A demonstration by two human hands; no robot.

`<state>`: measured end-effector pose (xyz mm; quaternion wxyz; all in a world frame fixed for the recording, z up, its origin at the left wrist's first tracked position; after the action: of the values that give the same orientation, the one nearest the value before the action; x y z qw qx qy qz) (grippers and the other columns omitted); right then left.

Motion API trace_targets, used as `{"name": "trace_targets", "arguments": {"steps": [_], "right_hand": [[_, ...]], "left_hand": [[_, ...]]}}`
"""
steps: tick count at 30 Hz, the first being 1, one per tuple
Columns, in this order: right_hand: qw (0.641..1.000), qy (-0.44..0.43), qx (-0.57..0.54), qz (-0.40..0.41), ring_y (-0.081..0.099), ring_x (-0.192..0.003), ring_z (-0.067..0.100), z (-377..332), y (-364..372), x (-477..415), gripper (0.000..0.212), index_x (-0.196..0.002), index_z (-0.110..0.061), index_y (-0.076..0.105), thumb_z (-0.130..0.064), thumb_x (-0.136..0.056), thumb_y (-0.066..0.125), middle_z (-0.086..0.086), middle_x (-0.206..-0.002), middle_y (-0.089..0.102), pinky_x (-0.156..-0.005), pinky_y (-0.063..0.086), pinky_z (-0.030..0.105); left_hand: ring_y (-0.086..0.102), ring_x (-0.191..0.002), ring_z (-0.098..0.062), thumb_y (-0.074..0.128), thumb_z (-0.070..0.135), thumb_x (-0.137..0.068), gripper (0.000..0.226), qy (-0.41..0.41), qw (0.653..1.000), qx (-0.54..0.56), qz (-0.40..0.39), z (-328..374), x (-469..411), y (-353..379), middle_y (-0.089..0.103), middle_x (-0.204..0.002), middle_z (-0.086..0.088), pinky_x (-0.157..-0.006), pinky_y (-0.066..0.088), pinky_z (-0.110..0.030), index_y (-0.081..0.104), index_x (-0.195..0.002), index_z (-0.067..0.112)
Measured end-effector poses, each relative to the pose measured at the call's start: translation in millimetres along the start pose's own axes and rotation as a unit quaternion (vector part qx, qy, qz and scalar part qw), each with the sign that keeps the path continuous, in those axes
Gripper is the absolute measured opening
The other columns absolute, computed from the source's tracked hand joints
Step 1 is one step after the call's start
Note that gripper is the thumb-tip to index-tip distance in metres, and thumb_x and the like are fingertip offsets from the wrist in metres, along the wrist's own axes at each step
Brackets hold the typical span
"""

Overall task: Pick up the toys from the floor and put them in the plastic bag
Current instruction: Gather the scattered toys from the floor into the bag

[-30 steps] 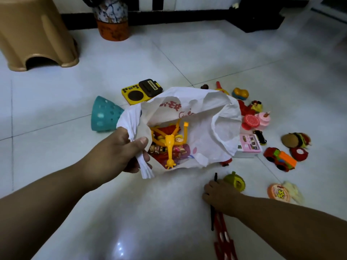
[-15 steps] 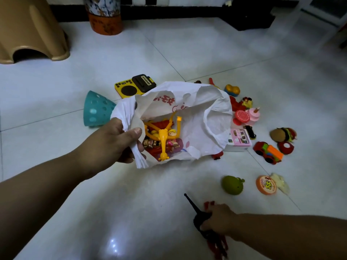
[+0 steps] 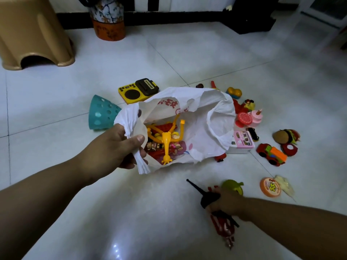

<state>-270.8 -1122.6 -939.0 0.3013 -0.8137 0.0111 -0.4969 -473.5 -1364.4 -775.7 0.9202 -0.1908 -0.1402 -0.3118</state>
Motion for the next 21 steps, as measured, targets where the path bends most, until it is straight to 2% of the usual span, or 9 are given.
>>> {"name": "trace_targets", "arguments": {"steps": [2,4,6,8,9,13,15,19,21], "right_hand": [[0.994,-0.015,-0.083,-0.071,0.058,-0.096,0.017,-26,-13,21,0.053,-0.125,-0.019,0.055,-0.024,-0.077,0.077,0.005,-0.121,0.058,-0.083,0.055,0.03],[0.969,-0.055,-0.173,-0.165,0.06,-0.093,0.02,-62,-26,47,0.032,-0.109,-0.026,0.06,-0.016,-0.081,0.07,0.004,-0.106,0.063,-0.084,0.054,0.034],[0.939,-0.106,-0.261,-0.199,0.06,-0.09,0.022,-97,-50,61,0.03,-0.107,-0.021,0.063,-0.017,-0.077,0.068,0.006,-0.097,0.065,-0.085,0.049,0.036],[0.919,-0.118,-0.326,-0.189,0.062,-0.088,0.023,-124,-69,63,0.039,-0.104,-0.011,0.067,-0.025,-0.069,0.077,0.009,-0.094,0.068,-0.089,0.049,0.038],[0.918,-0.11,-0.337,-0.18,0.063,-0.086,0.022,-135,-72,62,0.04,-0.102,-0.01,0.068,-0.03,-0.069,0.079,0.01,-0.092,0.068,-0.086,0.051,0.037],[0.93,-0.046,-0.351,-0.102,0.067,-0.066,0.019,-171,-64,26,0.022,-0.093,-0.013,0.061,-0.035,-0.09,0.058,0.006,-0.077,0.07,-0.055,0.054,0.026],[0.923,-0.031,-0.374,-0.082,0.066,-0.072,0.021,-187,-53,1,0.023,-0.1,-0.014,0.059,-0.035,-0.092,0.058,0.007,-0.087,0.068,-0.055,0.055,0.029],[0.911,-0.037,-0.41,-0.021,0.062,-0.093,0.027,-200,-39,-38,0.033,-0.117,-0.013,0.055,-0.035,-0.093,0.057,0.01,-0.106,0.064,-0.082,0.054,0.042],[0.911,-0.055,-0.408,-0.013,0.059,-0.106,0.026,-204,-35,-48,0.041,-0.126,-0.016,0.052,-0.037,-0.092,0.058,0.007,-0.125,0.058,-0.086,0.054,0.04]], "left_hand": [[0.07,-0.068,-0.016,0.055,0.031,-0.089,0.021,0.014,1.0,-0.005,-0.013,8,3,3,0.076,-0.075,-0.002,-0.071,0.058,-0.035,0.057,-0.105,0.017],[0.069,-0.069,-0.016,0.057,0.026,-0.089,0.01,0.019,0.999,-0.007,-0.028,15,7,8,0.077,-0.076,-0.002,-0.07,0.057,-0.033,0.055,-0.098,0.03],[0.07,-0.072,-0.018,0.06,0.022,-0.088,0.011,0.008,0.999,-0.014,-0.035,16,9,9,0.077,-0.078,-0.003,-0.071,0.058,-0.034,0.057,-0.099,0.026],[0.072,-0.074,-0.017,0.062,0.018,-0.087,0.015,-0.007,0.999,-0.022,-0.036,14,11,9,0.078,-0.08,-0.002,-0.073,0.059,-0.034,0.059,-0.102,0.016],[0.072,-0.075,-0.017,0.063,0.017,-0.087,0.016,-0.01,0.999,-0.024,-0.037,13,12,9,0.078,-0.08,-0.002,-0.074,0.059,-0.034,0.059,-0.103,0.015],[0.073,-0.079,-0.017,0.063,0.016,-0.087,0.023,-0.012,0.999,-0.017,-0.032,14,18,9,0.078,-0.082,-0.002,-0.075,0.059,-0.033,0.055,-0.108,0.021],[0.072,-0.079,-0.014,0.063,0.018,-0.087,0.026,-0.014,0.999,-0.016,-0.026,13,20,8,0.078,-0.085,-0.001,-0.077,0.059,-0.033,0.053,-0.111,0.023],[0.072,-0.077,-0.01,0.062,0.021,-0.088,0.027,-0.026,0.999,-0.012,-0.016,10,25,6,0.078,-0.087,-0.001,-0.077,0.059,-0.032,0.053,-0.111,0.012],[0.071,-0.075,-0.012,0.063,0.023,-0.088,0.029,-0.032,0.999,0.0,-0.005,8,26,3,0.077,-0.091,-0.007,-0.076,0.059,-0.033,0.052,-0.11,0.007]]}}
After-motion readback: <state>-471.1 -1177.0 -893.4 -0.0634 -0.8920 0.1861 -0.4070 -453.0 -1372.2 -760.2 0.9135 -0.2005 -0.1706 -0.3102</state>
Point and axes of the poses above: each hand's wrist, its own x-axis away from the middle knuckle, its own y-axis out of the palm, z = x × y, the point moved 10 cm from there along -x, towards the middle knuckle
